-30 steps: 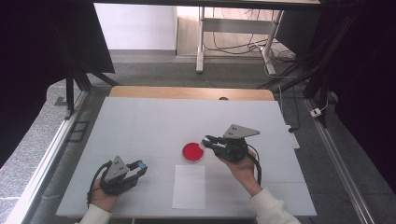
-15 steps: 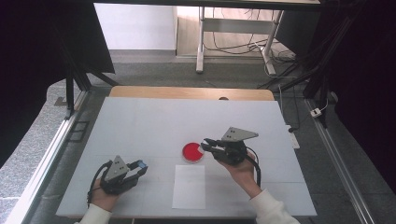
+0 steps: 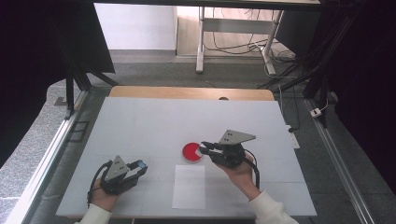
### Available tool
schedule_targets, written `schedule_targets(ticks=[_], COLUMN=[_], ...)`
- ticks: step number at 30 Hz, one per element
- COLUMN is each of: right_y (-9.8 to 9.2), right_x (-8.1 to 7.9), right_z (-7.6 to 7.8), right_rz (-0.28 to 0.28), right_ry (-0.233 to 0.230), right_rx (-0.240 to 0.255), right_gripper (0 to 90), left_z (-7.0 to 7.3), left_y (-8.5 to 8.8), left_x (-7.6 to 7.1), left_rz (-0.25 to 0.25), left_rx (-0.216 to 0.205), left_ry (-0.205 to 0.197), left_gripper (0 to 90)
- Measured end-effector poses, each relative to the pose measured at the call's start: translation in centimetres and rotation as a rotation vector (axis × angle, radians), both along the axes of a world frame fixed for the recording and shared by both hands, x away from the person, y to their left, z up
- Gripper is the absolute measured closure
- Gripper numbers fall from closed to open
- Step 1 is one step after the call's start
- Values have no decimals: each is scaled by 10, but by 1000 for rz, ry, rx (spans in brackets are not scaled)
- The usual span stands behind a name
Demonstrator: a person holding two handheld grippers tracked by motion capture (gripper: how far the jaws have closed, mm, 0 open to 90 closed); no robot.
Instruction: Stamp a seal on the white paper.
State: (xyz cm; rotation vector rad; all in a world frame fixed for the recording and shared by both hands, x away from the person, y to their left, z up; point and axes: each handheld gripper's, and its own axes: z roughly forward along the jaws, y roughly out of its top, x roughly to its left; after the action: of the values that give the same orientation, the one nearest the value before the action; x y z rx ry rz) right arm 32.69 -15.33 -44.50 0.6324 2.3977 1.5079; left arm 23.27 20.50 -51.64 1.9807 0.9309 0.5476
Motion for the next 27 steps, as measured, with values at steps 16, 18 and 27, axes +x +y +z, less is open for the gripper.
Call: schedule_targets(ticks=[16,18,27], right_y=[-1,-1,1], right_x=[-6,-7,-12], right_z=[1,1,-1], right_rz=[23,27,42], right_ry=[12,12,13], right_rx=[3,1,-2], right_gripper=[751,751,751], left_z=[-1,-1,-1], left_y=[0,0,1], left_x=[0,0,0], left_rz=[1,1,3], left_rx=[-1,-1,-1], left_ry=[2,3,3], left_gripper=[650,650,650])
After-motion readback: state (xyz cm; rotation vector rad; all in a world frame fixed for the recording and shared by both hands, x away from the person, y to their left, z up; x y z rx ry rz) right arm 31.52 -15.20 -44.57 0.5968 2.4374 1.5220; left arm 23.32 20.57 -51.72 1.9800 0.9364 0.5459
